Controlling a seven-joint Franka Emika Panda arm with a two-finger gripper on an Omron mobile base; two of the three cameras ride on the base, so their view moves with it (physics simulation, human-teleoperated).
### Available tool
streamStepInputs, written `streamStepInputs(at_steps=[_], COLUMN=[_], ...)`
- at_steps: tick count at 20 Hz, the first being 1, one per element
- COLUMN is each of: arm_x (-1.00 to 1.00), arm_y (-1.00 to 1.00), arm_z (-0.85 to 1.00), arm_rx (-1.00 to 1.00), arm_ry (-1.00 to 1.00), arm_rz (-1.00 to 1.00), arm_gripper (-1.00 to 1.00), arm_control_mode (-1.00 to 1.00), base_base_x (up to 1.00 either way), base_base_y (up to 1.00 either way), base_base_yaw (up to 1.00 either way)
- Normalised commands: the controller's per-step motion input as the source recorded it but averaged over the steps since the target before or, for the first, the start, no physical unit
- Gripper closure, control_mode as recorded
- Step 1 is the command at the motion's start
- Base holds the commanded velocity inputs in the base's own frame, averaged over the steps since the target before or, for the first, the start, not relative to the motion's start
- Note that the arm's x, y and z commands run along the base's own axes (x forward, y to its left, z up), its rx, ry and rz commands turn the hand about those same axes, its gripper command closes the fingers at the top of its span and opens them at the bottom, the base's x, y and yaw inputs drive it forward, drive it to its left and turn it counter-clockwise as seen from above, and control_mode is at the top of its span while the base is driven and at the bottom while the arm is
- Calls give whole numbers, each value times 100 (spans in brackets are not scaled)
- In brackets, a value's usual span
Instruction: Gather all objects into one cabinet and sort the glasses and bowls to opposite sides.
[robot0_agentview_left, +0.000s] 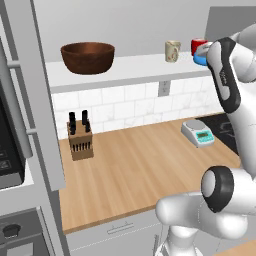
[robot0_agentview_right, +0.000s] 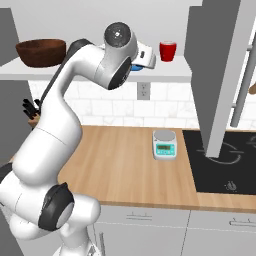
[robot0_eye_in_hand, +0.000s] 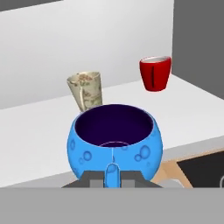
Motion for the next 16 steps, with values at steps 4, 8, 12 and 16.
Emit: streamStepInputs(at_steps=[4, 8, 12, 16], arm_x=[32, 31, 38, 48], arm_y=[-3, -2, 0, 0], arm_z=[0, 0, -7, -29], arm_rx=[0, 0, 1, 0], arm_ry=[0, 0, -4, 0], arm_rz=[-2, 0, 0, 0], arm_gripper=[100, 100, 100, 100], arm_control_mode=[-100, -100, -100, -100], base_base_x=[0, 0, 0, 0], base_base_y=[0, 0, 0, 0], base_base_yaw=[0, 0, 0, 0])
